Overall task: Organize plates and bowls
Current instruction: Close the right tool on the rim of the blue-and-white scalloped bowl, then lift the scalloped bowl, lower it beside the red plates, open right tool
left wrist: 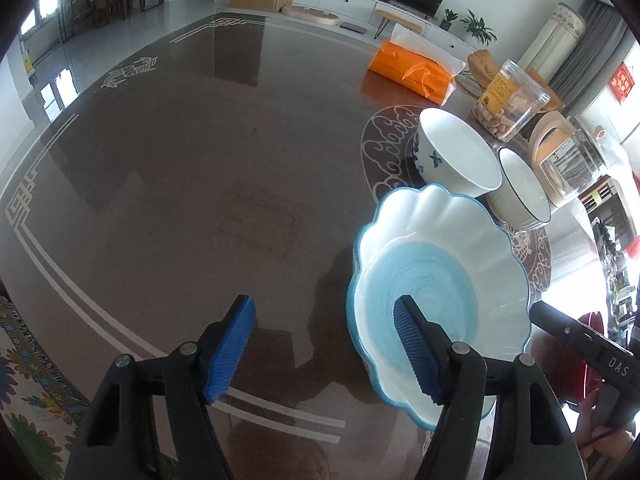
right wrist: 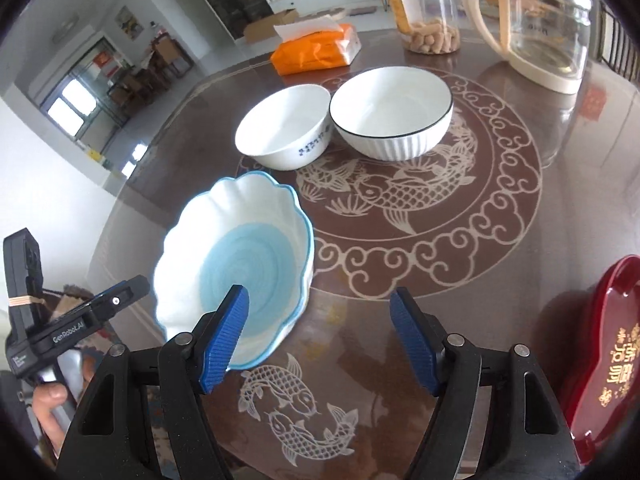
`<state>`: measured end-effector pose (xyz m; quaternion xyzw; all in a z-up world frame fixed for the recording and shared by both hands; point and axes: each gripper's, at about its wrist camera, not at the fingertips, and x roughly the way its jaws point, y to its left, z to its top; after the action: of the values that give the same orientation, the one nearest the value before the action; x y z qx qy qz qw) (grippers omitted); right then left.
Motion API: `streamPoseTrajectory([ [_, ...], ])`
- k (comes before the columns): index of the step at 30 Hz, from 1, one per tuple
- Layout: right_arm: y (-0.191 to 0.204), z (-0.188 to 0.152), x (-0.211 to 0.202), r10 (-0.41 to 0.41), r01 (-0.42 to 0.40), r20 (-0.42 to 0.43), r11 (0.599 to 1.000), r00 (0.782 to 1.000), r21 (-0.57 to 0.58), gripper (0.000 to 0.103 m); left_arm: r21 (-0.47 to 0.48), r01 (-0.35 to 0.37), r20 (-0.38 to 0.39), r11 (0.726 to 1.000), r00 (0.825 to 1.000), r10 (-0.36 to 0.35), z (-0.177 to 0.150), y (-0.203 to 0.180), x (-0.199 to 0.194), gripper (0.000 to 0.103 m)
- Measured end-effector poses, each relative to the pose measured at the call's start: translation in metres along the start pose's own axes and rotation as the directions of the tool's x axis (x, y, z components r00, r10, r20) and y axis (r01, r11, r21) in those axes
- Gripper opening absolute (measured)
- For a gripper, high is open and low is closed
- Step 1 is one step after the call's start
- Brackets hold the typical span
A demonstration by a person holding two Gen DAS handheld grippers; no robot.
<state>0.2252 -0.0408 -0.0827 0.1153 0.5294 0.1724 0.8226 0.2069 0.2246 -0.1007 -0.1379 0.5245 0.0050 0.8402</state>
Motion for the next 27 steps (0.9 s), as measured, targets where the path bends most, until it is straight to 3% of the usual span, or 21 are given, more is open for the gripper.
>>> streamPoseTrajectory([
  [2, 0.003, 0.005, 0.019, -0.016, 0.016, -0.033, 1.000, 0.999, 0.000, 0.046, 0.001, -0.008, -0.020, 1.000, 1.000, 0.008, 0.004, -0.001, 0.011, 0.059],
  [5, 0.005, 0.005, 0.038, -0.017, 0.018, -0.071, 1.000, 0.997, 0.013, 0.038, 0.014, -0.026, -0.036, 1.000, 0.999, 0.026, 0.005, -0.004, 0.023, 0.051],
  [7, 0.005, 0.003, 0.047, -0.030, 0.031, -0.081, 0.999, 0.996, 0.015, 0.038, 0.013, -0.001, -0.061, 1.000, 0.998, 0.002, 0.005, -0.006, 0.032, 0.036],
  [9, 0.003, 0.001, 0.053, -0.027, 0.030, -0.093, 0.999, 0.995, 0.027, 0.028, -0.001, 0.039, -0.074, 0.999, 0.997, -0.038, 0.005, -0.006, 0.036, 0.024],
  [10, 0.002, 0.001, 0.055, -0.019, 0.022, -0.100, 0.999, 0.995, 0.036, 0.019, 0.001, 0.050, -0.075, 0.999, 0.996, -0.049, 0.004, -0.007, 0.037, 0.016],
  [12, 0.002, 0.000, 0.054, -0.001, 0.005, -0.097, 0.999, 0.995, 0.040, 0.015, 0.017, 0.050, -0.076, 0.999, 0.996, -0.049, 0.004, -0.014, 0.038, 0.010],
  [18, 0.011, -0.003, 0.047, -0.041, 0.039, -0.091, 0.999, 0.995, -0.018, 0.011, 0.016, 0.073, -0.048, 0.997, 0.996, -0.072, -0.001, -0.016, 0.026, 0.009],
  [21, 0.013, -0.008, 0.044, -0.041, 0.039, -0.086, 0.999, 0.995, -0.016, 0.012, 0.056, 0.048, -0.019, 0.997, 0.999, -0.047, -0.009, -0.028, 0.012, 0.010],
  [27, 0.003, -0.017, 0.006, -0.035, 0.035, -0.044, 0.999, 0.998, -0.008, 0.012, 0.077, 0.088, 0.004, 0.993, 0.996, -0.089, -0.026, -0.049, -0.009, 0.010],
])
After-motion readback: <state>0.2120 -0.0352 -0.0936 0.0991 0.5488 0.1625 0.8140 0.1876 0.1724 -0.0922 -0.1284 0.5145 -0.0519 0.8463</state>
